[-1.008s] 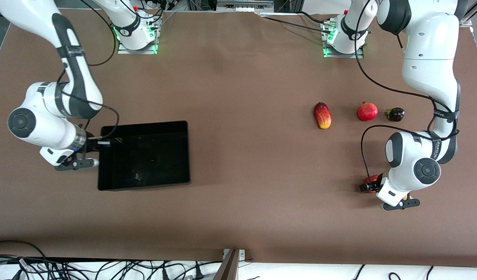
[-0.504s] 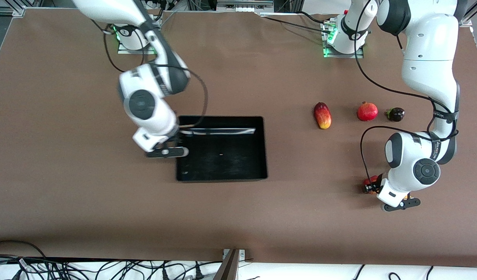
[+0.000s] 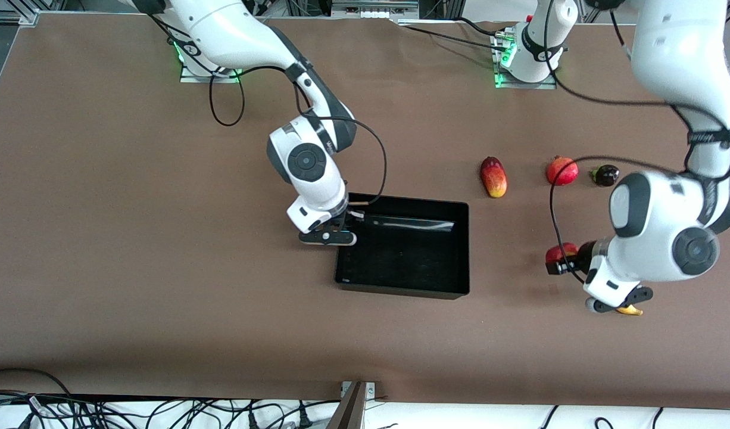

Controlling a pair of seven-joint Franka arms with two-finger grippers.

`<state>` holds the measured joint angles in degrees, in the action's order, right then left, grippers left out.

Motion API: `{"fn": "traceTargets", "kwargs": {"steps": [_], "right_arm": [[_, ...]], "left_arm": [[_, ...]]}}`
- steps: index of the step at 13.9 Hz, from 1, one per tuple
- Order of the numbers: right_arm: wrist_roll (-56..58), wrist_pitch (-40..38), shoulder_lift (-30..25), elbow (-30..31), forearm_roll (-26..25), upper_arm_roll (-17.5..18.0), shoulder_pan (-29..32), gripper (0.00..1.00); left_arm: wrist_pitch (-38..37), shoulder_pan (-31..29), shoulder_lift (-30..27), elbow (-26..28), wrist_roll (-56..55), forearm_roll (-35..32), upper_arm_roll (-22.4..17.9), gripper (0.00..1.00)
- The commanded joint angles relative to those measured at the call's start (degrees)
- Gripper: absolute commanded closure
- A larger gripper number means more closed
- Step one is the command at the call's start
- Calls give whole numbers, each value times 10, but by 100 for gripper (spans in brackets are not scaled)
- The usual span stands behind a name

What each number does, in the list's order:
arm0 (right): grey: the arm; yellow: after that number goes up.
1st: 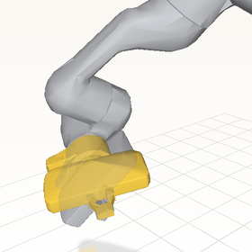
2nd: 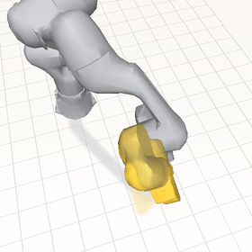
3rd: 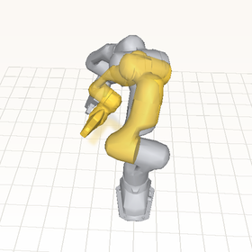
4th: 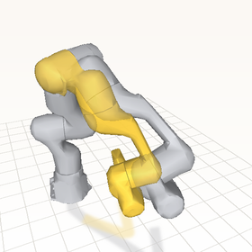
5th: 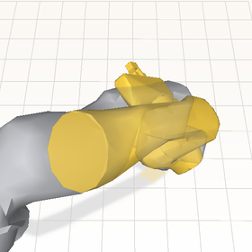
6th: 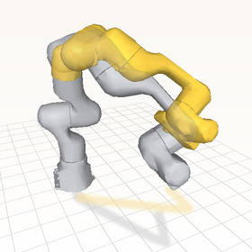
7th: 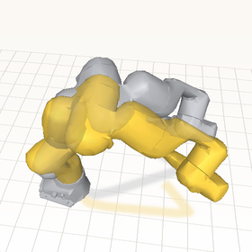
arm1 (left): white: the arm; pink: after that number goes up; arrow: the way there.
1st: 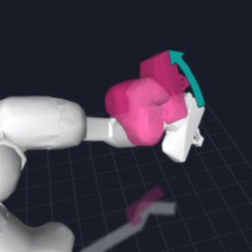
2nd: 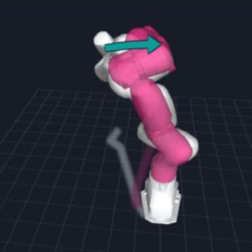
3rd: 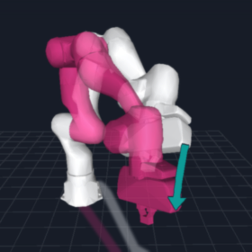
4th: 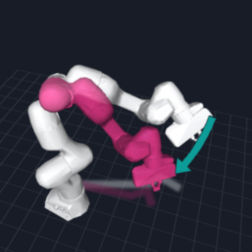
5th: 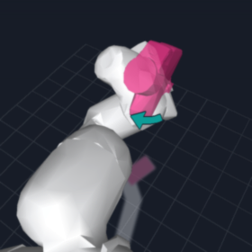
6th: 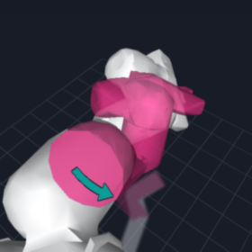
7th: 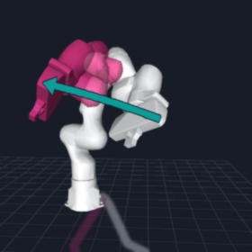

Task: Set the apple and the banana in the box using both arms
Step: 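Carry the apple over the box with the left gripper while the right gripper releases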

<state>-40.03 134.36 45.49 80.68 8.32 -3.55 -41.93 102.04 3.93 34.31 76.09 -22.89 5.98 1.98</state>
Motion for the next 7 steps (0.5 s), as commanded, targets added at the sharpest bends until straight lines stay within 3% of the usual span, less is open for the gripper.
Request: {"fn": "traceTargets", "kwargs": {"steps": [1,4,5,6,7], "right_arm": [[-45,40,25,-31,17,-8,-36,100],[-44,43,30,-31,18,-7,-45,100],[-39,44,29,-31,17,-7,-46,59],[-39,45,30,-31,14,-7,-46,2],[-31,42,28,-31,10,-8,-46,0]], "left_arm": [[-15,27,-28,21,-122,10,49,100],[-9,92,-27,20,-174,8,54,100],[-9,109,-21,9,-175,7,51,100],[-9,120,-15,5,-175,7,51,100],[-9,123,-12,5,-173,5,51,100]]}}
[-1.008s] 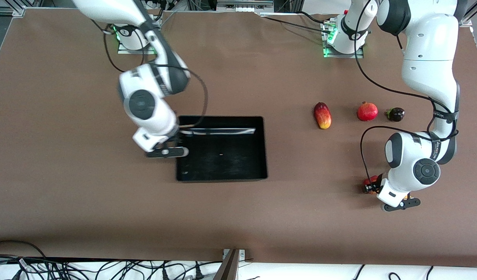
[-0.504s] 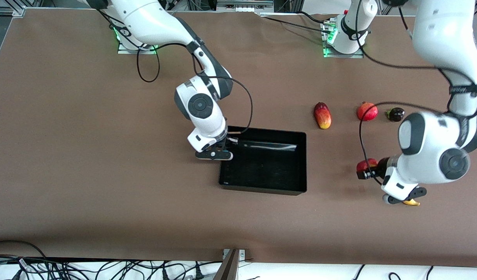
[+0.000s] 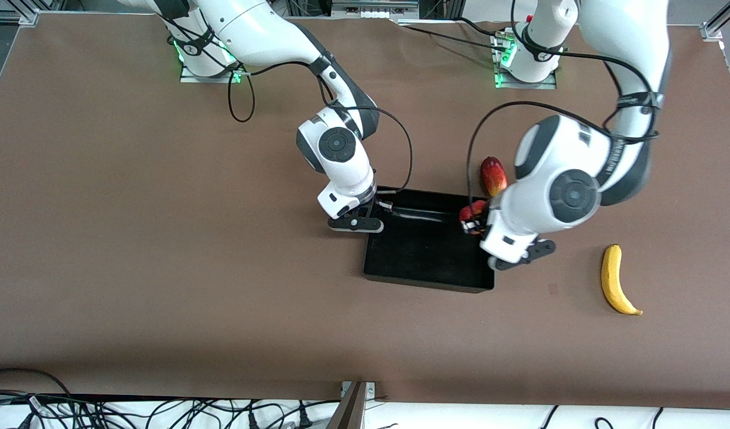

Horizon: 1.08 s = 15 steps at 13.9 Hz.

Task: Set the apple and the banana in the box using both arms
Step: 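Carry the apple over the box with the left gripper while the right gripper releases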

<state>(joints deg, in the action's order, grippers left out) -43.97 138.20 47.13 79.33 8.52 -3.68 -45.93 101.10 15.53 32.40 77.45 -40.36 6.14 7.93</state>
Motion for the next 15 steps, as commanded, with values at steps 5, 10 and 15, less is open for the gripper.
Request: {"fn": "traceTargets", "kwargs": {"steps": [5,10,15], "right_arm": [[35,-69,-27,-16,15,-13,36,0],[138,-226,-115,-16,16,-13,139,0],[311,-338,-184,-17,6,-88,190,0]], "left_arm": [[3,37,41,-9,8,-6,-7,100],[96,89,107,-5,5,-39,-7,100],[133,107,147,-5,1,-46,-11,100]]}}
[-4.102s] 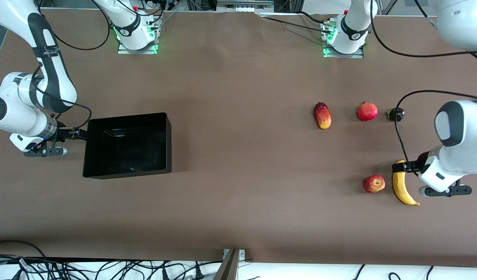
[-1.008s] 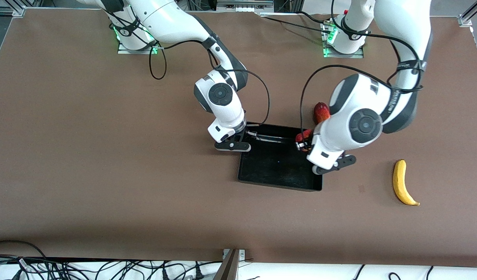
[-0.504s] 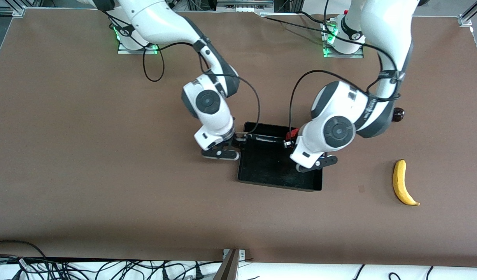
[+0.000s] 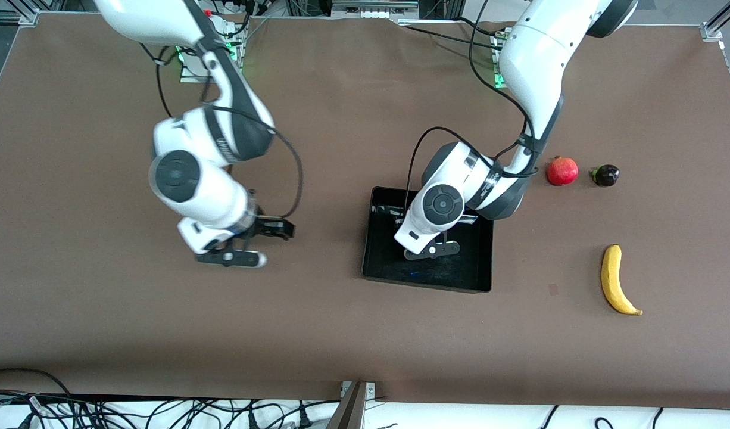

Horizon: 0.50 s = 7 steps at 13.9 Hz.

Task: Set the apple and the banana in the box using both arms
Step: 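Carry the apple over the box with the left gripper while the right gripper releases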

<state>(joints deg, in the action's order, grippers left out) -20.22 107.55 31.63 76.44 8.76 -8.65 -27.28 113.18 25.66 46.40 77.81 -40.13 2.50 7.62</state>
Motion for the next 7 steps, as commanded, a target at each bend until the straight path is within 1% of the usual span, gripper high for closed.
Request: {"fn": "traceTargets", "kwargs": {"steps": [1,3,4,5,6,7], "right_arm": [[124,-51,-41,12,4,-70,3,0],[221,-93,-60,12,5,-114,3,0],[255,-109,-70,12,5,-132,3,0],[286,-124,-81,13,8,-148,5,0],[311,-138,-87,13,12,-154,9,0],[314,-142,-98,19,14,-153,21,0]], "left_arm": [[27,9,18,-8,-3,-10,-8,100],[48,14,35,-8,-9,-11,-11,100],[56,14,40,-8,-13,-11,-12,98],[57,14,43,-9,-13,-11,-14,76],[57,14,45,-11,-13,-18,-15,40],[57,15,46,-11,-13,-29,-16,14]]}}
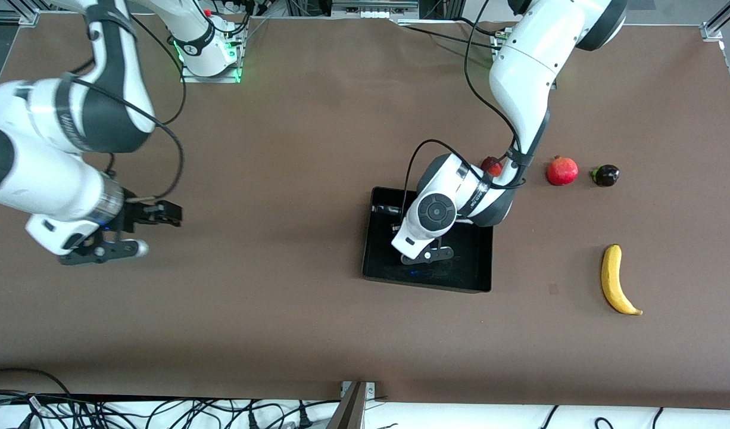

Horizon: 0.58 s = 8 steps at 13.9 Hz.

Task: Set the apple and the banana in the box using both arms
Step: 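Carry the apple over the box with the left gripper while the right gripper releases, then lower the apple into the box, open the left gripper while the right gripper retracts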

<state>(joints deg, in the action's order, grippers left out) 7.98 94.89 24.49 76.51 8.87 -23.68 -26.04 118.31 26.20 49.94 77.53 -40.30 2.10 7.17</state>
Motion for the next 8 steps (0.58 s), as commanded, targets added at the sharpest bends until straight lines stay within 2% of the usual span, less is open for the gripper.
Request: {"fn": "traceTargets", "kwargs": {"steps": [1,2,3,4,5,6,8], "right_arm": [[34,-15,-52,28,13,14,42,0],[34,-17,-80,39,10,63,79,0],[34,-20,-120,73,-18,114,124,0],[34,-16,-155,119,-63,148,160,0],[33,-15,-191,162,-83,184,200,0],[33,-13,-218,194,-85,209,238,0],[34,-7,-237,211,-85,221,271,0]], "left_arm": [[6,10,10,-8,-12,-29,-11,0],[6,10,10,-7,-12,-30,-11,0],[5,10,10,-8,-16,-30,-11,0],[3,10,9,-9,-28,-30,-11,0],[-6,10,3,-11,-44,-29,-13,0],[-28,7,-6,-20,-51,-29,-14,0],[-101,-4,-20,-62,-49,-27,-20,0]]}}
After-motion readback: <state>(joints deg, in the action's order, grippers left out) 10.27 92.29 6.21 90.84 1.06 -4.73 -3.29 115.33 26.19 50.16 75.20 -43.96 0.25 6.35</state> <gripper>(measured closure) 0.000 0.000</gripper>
